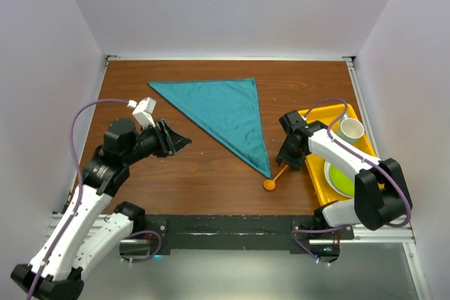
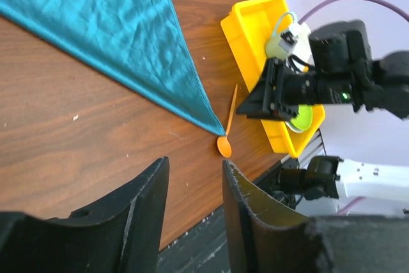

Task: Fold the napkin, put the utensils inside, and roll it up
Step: Grab a utensil with the right arm, then pass the utensil from the right arm to the left

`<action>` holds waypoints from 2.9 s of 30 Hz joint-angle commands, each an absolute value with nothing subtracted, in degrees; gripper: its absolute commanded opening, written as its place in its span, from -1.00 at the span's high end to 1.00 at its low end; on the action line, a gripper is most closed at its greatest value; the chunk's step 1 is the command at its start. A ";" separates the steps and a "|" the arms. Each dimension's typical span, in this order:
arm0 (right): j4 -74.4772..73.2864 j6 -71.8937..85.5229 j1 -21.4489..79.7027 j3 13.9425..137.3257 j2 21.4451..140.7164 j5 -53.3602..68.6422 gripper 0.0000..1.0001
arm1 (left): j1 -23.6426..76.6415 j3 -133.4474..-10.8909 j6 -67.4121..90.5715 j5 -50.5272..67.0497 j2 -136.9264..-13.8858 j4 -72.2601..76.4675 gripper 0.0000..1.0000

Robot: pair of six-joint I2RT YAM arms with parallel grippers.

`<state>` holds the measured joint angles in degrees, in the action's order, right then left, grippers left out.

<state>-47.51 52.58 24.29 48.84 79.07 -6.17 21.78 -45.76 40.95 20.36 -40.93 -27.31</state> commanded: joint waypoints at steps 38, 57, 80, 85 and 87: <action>-53.54 57.74 29.18 63.35 66.44 0.96 1.00 | 36.64 -50.18 44.83 23.66 -57.82 -10.04 -0.25; -41.40 64.86 27.51 72.17 77.45 11.68 1.00 | 47.55 -59.06 39.55 11.25 -76.99 -9.05 -0.12; -39.82 -11.92 43.76 67.24 52.48 5.98 -0.65 | 40.61 -53.36 41.84 29.08 -59.50 -31.63 1.00; -36.92 -31.09 47.98 68.98 54.66 14.24 -0.88 | 40.61 -49.92 42.89 32.78 -56.70 -33.39 1.00; -38.58 -37.05 50.18 71.01 58.51 14.59 -0.87 | 40.61 -49.66 43.42 34.00 -55.73 -33.58 1.00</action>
